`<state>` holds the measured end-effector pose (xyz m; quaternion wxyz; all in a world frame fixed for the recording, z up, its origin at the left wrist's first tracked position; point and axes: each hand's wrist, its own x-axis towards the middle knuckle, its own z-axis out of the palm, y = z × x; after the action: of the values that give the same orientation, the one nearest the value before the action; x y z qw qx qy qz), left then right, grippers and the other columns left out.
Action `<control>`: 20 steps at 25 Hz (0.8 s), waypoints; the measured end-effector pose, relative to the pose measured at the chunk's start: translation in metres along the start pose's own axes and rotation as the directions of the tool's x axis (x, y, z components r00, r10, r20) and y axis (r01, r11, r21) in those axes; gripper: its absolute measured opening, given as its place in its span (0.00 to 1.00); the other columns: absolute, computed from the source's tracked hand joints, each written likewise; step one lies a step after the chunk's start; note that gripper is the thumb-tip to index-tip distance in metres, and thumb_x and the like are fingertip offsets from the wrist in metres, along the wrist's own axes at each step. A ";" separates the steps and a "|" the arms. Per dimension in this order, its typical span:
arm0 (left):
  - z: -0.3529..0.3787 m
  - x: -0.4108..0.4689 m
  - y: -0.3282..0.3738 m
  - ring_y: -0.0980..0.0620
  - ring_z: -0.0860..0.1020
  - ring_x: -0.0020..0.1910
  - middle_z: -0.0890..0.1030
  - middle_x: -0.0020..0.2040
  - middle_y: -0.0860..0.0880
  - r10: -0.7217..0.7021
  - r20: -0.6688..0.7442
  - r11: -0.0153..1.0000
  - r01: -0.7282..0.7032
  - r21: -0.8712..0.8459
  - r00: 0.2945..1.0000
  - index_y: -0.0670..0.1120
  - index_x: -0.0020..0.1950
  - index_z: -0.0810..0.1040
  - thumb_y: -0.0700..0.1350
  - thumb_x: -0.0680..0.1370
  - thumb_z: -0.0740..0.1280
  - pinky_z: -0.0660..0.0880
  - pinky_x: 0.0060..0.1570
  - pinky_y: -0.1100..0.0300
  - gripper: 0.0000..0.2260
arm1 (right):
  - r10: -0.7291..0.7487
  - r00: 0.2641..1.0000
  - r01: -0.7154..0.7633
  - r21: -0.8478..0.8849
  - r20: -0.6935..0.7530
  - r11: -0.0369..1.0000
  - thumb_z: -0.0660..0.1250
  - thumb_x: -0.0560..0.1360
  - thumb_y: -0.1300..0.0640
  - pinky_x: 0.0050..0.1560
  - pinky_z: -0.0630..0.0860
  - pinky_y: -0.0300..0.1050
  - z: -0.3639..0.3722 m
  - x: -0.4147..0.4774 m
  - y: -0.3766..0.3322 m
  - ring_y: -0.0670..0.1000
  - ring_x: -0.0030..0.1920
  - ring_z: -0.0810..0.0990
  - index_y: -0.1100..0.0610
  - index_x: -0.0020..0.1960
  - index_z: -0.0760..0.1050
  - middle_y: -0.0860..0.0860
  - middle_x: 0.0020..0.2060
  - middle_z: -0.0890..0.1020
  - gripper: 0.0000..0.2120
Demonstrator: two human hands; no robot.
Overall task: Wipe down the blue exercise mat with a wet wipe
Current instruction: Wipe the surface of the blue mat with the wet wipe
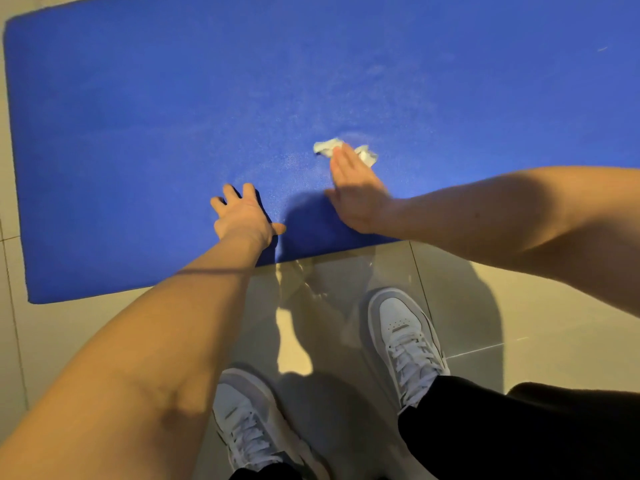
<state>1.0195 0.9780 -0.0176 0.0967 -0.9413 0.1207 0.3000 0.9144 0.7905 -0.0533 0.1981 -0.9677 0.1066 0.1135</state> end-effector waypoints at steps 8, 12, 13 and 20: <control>-0.015 0.027 0.003 0.41 0.55 0.75 0.55 0.78 0.45 0.017 -0.088 0.997 -0.024 -0.075 0.996 0.48 0.75 0.62 0.57 0.74 0.76 0.74 0.50 0.46 0.37 | -0.297 0.945 0.300 0.000 0.138 0.954 0.58 0.81 0.48 0.73 0.62 0.52 0.025 -0.005 -0.024 0.56 0.78 0.55 0.56 0.80 0.52 0.50 0.79 0.55 0.31; -0.018 0.031 0.001 0.41 0.48 0.79 0.46 0.81 0.48 0.036 -0.008 0.999 -0.037 -0.026 0.999 0.56 0.81 0.50 0.58 0.76 0.73 0.71 0.43 0.48 0.42 | -0.126 0.987 0.124 -0.025 -0.098 0.992 0.58 0.77 0.50 0.65 0.64 0.48 -0.003 0.007 0.021 0.58 0.67 0.66 0.51 0.76 0.57 0.46 0.74 0.61 0.29; -0.019 0.031 0.001 0.40 0.48 0.79 0.46 0.81 0.49 0.034 -0.012 0.999 -0.034 -0.010 0.999 0.56 0.82 0.49 0.59 0.76 0.73 0.70 0.42 0.49 0.43 | -0.001 0.997 0.002 0.008 -0.078 1.000 0.56 0.79 0.48 0.73 0.59 0.48 -0.002 0.011 0.033 0.57 0.74 0.61 0.54 0.79 0.55 0.49 0.77 0.57 0.30; -0.015 0.036 -0.003 0.39 0.54 0.75 0.50 0.80 0.48 0.048 -0.054 0.997 -0.045 0.068 0.997 0.57 0.82 0.48 0.63 0.74 0.72 0.70 0.42 0.50 0.45 | -0.024 0.984 0.021 -0.015 -0.175 1.000 0.58 0.76 0.46 0.64 0.68 0.56 0.028 0.026 -0.031 0.59 0.63 0.69 0.63 0.68 0.68 0.56 0.66 0.70 0.27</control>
<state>1.0569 0.9707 -0.0271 0.1179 -0.9425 0.1552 0.2716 0.9415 0.8251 -0.0738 0.1831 -0.9763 0.1120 0.0263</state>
